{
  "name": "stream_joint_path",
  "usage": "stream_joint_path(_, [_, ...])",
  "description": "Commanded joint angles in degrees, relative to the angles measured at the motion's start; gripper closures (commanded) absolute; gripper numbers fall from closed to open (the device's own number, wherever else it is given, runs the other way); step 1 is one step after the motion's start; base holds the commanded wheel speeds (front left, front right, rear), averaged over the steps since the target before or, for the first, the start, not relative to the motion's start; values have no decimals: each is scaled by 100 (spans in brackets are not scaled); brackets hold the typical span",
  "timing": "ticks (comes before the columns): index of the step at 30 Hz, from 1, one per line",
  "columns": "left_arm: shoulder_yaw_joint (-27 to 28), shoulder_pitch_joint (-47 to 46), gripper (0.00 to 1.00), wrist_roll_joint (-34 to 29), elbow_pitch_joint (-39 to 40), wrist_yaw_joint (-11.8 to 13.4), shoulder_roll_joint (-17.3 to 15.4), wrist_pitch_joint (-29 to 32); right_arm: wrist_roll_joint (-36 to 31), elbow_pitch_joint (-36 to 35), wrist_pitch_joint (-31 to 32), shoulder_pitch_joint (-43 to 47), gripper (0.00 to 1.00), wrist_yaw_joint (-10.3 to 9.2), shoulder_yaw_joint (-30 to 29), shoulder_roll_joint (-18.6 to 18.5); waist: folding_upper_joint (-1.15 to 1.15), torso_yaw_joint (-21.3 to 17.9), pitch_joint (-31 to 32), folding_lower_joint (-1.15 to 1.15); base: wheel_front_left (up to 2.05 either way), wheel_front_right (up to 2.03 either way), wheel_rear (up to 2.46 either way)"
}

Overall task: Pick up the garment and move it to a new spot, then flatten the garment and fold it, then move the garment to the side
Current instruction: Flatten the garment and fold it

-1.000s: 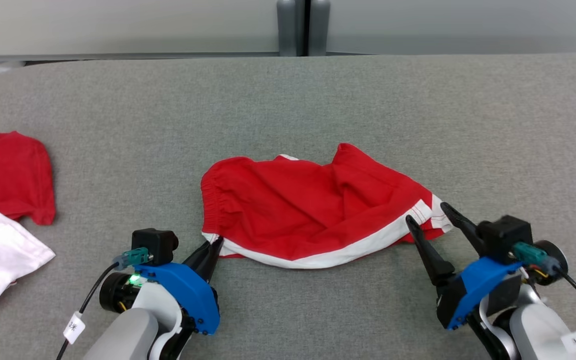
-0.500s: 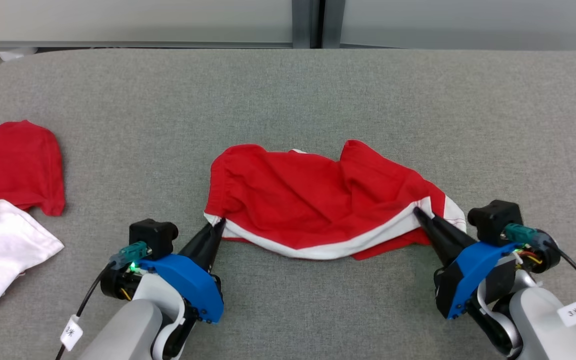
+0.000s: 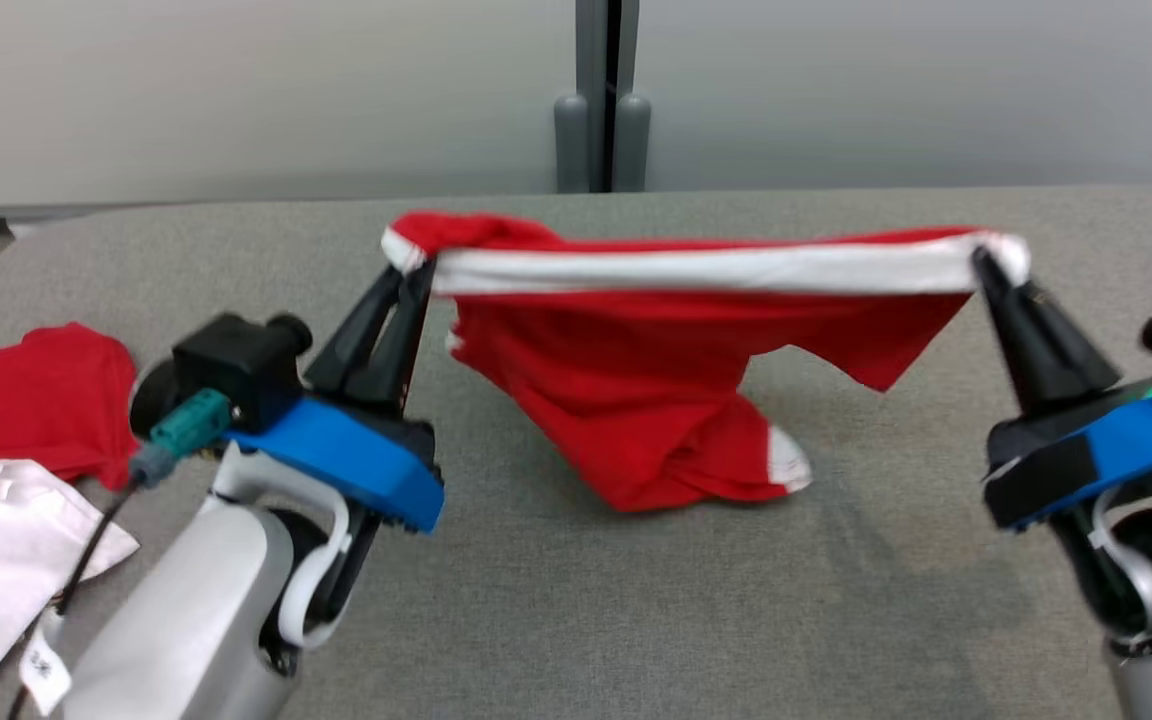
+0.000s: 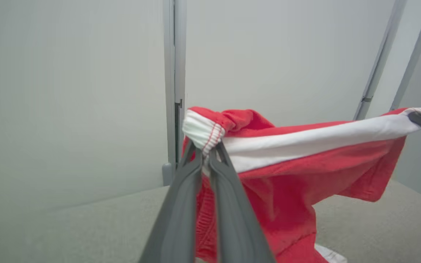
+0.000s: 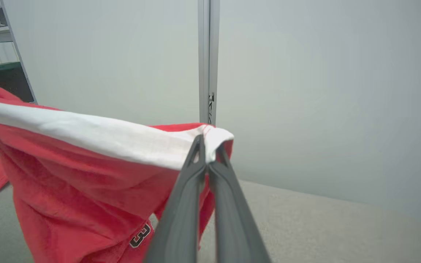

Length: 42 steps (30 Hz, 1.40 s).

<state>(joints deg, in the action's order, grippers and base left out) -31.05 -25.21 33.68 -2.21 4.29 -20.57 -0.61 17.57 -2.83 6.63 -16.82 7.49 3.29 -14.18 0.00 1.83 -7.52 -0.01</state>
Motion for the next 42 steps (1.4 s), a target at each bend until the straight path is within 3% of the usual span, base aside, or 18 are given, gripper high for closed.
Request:
stream_joint_path(1, [42, -218, 100, -69, 233, 66, -60, 86, -76, -185, 41, -203, 100, 0, -158, 17, 0, -113, 172, 1, 0, 0, 0])
stream_joint_path(7, [202, -860, 100, -147, 909, 180, -164, 448, -188, -830, 392, -569, 100, 0, -621, 77, 0, -203, 358, 1, 0, 0, 0])
stream_joint_path(12, [267, -1119, 100, -76, 997, 192, -160, 619, -163, -1003, 611, -718, 100, 0, -721, 74, 0, -239, 308, 1, 0, 0, 0])
stream_joint_path(20, [365, -1811, 100, 268, 96, -111, 102, 650, -42, -512, 668, -1536, 100, -1, -746, 39, 0, -295, -259, 1, 0, 0, 0])
stream_joint_path(25, [470, -2694, 100, 268, -1151, -324, 413, 261, 16, 278, 443, -2616, 100, -1, -593, 100, 0, -357, -668, 1, 0, 0, 0])
stream_joint_path(33, [709, -4052, 100, 130, -3507, -605, 931, -1064, -75, 2197, -466, -4435, 100, -4, -339, 517, 0, -466, -929, 1, 0, 0, 0])
stream_joint_path(37, [803, -4098, 100, 222, -4601, -721, 1167, -1350, -14, 3297, -935, -4607, 100, -3, -68, 765, 0, -457, -907, 1, 0, 0, 0])
stream_joint_path(42, [896, -3605, 100, 434, -5781, -914, 1459, -1429, 212, 4605, -1364, -4097, 100, -1, 435, 953, 0, -426, -910, 1, 0, 0, 0])
